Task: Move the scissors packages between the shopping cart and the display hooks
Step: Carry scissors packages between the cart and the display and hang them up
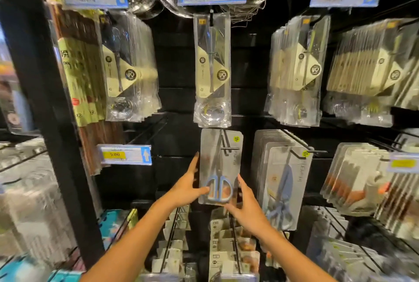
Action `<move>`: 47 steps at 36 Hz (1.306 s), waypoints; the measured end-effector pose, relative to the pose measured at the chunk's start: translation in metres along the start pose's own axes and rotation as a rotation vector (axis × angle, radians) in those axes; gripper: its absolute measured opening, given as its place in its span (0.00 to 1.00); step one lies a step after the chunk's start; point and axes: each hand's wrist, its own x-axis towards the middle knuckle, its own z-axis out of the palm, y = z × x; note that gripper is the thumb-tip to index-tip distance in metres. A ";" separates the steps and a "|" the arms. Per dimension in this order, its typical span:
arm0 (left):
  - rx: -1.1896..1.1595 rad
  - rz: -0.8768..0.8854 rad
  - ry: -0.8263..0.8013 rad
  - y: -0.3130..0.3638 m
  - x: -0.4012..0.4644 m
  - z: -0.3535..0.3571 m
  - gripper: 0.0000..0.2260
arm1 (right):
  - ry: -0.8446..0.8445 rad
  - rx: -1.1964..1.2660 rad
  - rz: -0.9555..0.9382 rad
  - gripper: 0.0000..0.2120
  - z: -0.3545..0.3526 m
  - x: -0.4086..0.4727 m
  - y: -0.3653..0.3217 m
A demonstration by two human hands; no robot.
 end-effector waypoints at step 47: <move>0.737 -0.973 0.290 -0.150 -0.632 0.003 0.34 | -1.093 -0.222 -0.836 0.28 0.294 -0.247 -0.126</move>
